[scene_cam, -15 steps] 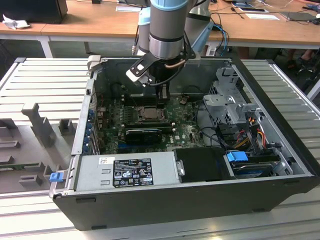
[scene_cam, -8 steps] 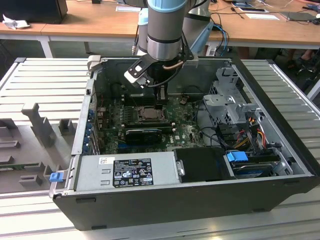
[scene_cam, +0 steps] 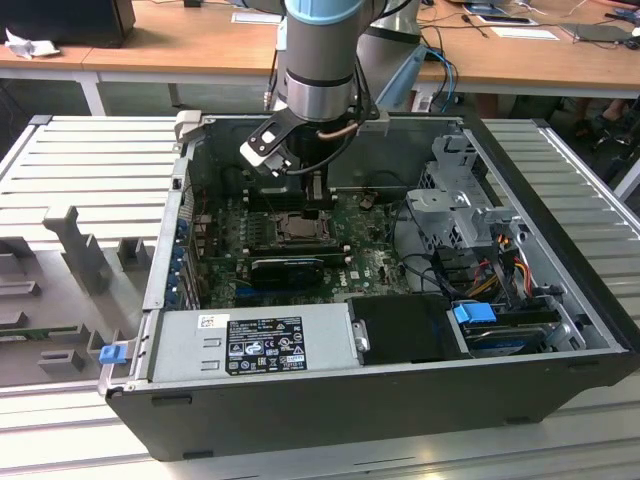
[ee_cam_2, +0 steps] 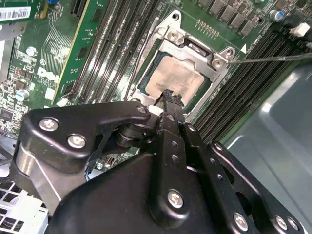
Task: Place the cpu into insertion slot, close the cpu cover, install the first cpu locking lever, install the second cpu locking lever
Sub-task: 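Close the cpu cover, then install the first cpu locking lever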
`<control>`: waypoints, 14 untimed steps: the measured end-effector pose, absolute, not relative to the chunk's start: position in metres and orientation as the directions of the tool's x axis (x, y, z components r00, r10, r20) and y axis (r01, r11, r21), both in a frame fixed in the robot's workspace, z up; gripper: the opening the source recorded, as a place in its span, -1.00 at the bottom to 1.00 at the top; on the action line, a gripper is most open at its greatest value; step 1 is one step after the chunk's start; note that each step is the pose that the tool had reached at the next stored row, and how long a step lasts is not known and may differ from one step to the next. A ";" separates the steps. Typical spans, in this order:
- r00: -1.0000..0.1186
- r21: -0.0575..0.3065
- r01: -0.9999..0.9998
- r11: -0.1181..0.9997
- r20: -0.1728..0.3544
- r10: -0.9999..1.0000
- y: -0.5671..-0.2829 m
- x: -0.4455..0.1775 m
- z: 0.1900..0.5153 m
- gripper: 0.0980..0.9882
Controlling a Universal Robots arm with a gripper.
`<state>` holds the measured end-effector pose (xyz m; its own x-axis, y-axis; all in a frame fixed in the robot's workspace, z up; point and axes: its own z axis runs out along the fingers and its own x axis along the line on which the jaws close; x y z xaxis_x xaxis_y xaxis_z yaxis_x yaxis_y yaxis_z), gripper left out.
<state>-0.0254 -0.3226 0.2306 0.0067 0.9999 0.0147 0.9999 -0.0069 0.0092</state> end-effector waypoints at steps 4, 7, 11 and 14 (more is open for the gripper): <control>0.007 0.009 1.000 -0.007 0.015 1.000 -0.323 -0.030 0.231 -0.98; 0.007 0.009 1.000 -0.007 0.015 1.000 -0.323 -0.034 0.231 -0.98; 0.007 0.009 1.000 -0.007 0.015 1.000 -0.323 -0.040 0.231 -0.98; 0.007 0.009 1.000 -0.007 0.015 1.000 -0.323 -0.041 0.233 -0.98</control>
<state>-0.0406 -0.3226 0.2335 0.0067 0.9999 0.0146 0.9999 -0.0068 0.0092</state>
